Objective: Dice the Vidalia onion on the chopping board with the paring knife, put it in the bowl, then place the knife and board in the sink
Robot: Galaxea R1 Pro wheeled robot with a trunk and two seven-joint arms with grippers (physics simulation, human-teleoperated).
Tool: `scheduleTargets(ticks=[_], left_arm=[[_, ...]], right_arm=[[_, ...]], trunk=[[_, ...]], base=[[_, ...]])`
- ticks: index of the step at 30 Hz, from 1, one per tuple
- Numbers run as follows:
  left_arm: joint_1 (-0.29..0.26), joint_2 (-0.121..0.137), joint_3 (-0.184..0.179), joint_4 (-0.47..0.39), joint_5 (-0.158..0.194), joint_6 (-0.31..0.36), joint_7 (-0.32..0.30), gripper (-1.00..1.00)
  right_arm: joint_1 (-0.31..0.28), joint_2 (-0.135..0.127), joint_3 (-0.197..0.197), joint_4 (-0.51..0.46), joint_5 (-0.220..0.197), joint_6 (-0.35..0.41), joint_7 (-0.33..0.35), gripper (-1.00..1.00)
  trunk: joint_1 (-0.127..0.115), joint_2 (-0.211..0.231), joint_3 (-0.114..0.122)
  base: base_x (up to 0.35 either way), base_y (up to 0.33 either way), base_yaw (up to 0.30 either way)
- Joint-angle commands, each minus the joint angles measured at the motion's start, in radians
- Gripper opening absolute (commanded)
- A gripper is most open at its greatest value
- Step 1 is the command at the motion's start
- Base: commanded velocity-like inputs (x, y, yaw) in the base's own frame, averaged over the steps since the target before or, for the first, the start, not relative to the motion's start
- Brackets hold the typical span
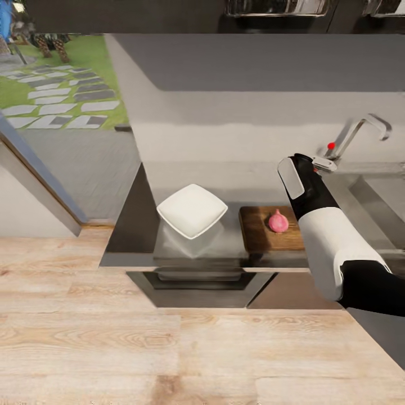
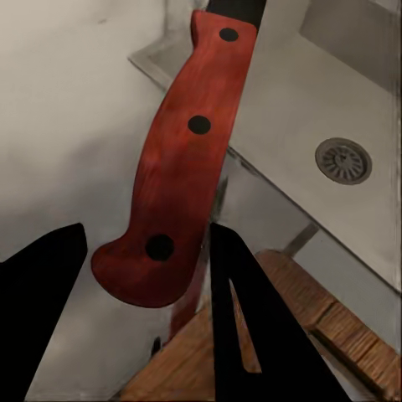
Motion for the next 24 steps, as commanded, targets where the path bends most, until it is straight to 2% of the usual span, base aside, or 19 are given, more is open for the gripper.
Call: scheduleTargets(ticks=[1,9,24], left_arm=[[0.0,0.002,-0.008,0.001,0.01,-0.002,0.006,1.0],[0.0,0.0,-0.008,0.02,0.01,-0.002,0.005,1.0],[0.0,-0.003,-0.006,0.051,0.01,-0.002,0.004,1.0]], right_arm=[[-0.001,0.001,0.0,-0.001,-0.004,0.007,-0.005,-1.0],[-0.001,0.006,0.0,-0.001,-0.004,0.007,-0.005,-1.0],[-0.001,0.008,0.0,-0.001,-0.004,0.007,-0.005,-1.0]], trunk=[[0.0,-0.002,0.0],[0.0,-0.002,0.013],[0.0,-0.002,0.036]], base=[[-0.333,0.0,0.0],[-0.294,0.0,0.0],[-0.137,0.0,0.0]])
